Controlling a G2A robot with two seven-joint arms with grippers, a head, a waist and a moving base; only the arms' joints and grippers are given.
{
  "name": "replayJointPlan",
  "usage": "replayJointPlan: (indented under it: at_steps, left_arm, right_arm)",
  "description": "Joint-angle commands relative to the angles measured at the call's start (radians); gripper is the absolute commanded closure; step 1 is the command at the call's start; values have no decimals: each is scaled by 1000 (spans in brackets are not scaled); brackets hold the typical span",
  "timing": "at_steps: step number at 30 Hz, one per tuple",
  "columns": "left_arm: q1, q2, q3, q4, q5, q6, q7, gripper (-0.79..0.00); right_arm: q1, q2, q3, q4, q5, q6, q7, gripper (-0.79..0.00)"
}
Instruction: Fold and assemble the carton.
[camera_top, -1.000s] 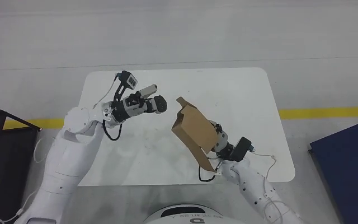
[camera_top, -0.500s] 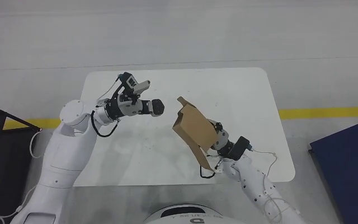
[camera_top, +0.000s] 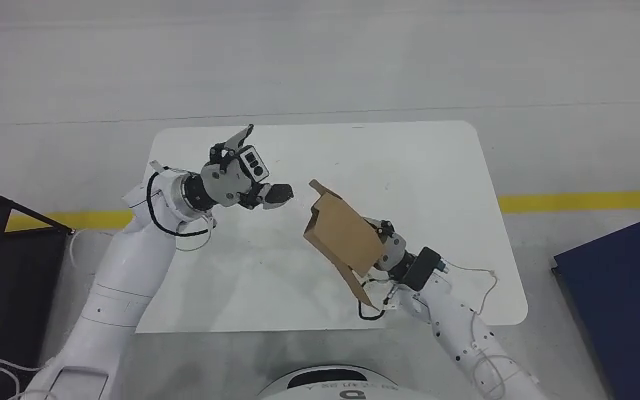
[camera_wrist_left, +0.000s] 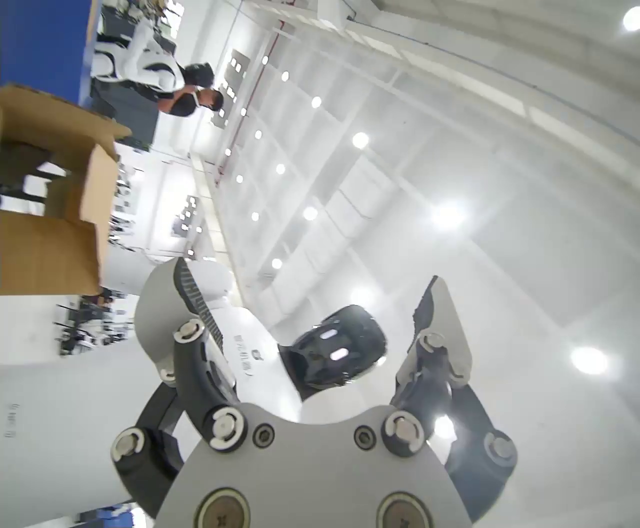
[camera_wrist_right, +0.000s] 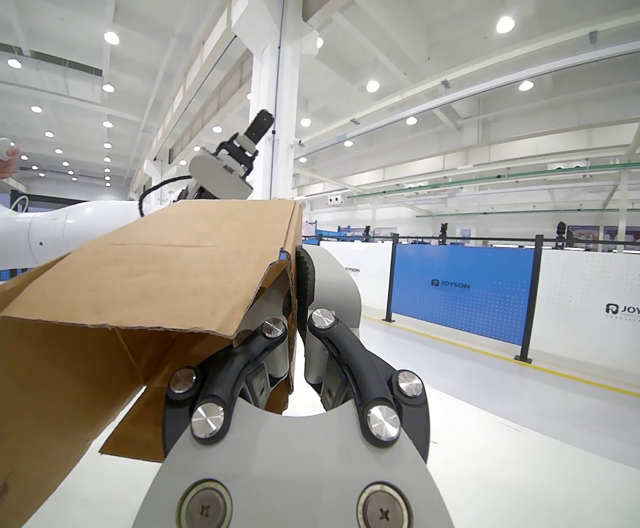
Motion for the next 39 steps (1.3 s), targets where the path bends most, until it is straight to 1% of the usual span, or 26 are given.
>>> replayJointPlan:
  at_steps: [1,2,3,4,6,16,18,21,23,26,31,39]
  left_arm:
    - [-14,-5,18,32,-30,51,38,-686]
    - [-22,-7,32,41,-38,77,62,-705]
    - [-31,-10,45,48,-41,93,79,-782]
    - [-38,-13,55,58,-49,104,100,-785]
    - [-49,-17,64,68,-61,99,134,-785]
    - [-49,-17,64,68,-61,99,134,-785]
    - [-37,-19,61,64,-81,81,145,-785]
    - [-31,-17,52,70,-91,108,156,-785]
    - [-35,-13,49,73,-68,143,174,-785]
    - [-48,-6,60,54,27,175,212,-785]
    - [-72,-4,82,35,96,185,213,-785]
    - [-115,-7,110,50,117,180,197,-785]
  right_arm:
    - [-1,0,-3,-5,-15,13,8,0]
    - [-2,0,-5,-7,-21,19,10,0]
    - [-3,0,-7,-9,-26,24,13,0]
    - [-4,0,-7,-11,-29,28,15,0]
    - [-5,0,-5,-13,-27,39,15,0]
    - [-5,0,-5,-13,-27,39,15,0]
    - [-5,0,-5,-13,-27,39,15,0]
    - [-5,2,4,-20,-37,55,40,0]
    - [-12,5,11,-29,-58,59,39,0]
    - [-20,11,29,-43,-63,54,45,0]
    - [-32,18,41,-67,-96,52,50,0]
    - [-43,25,37,-89,-141,47,55,0]
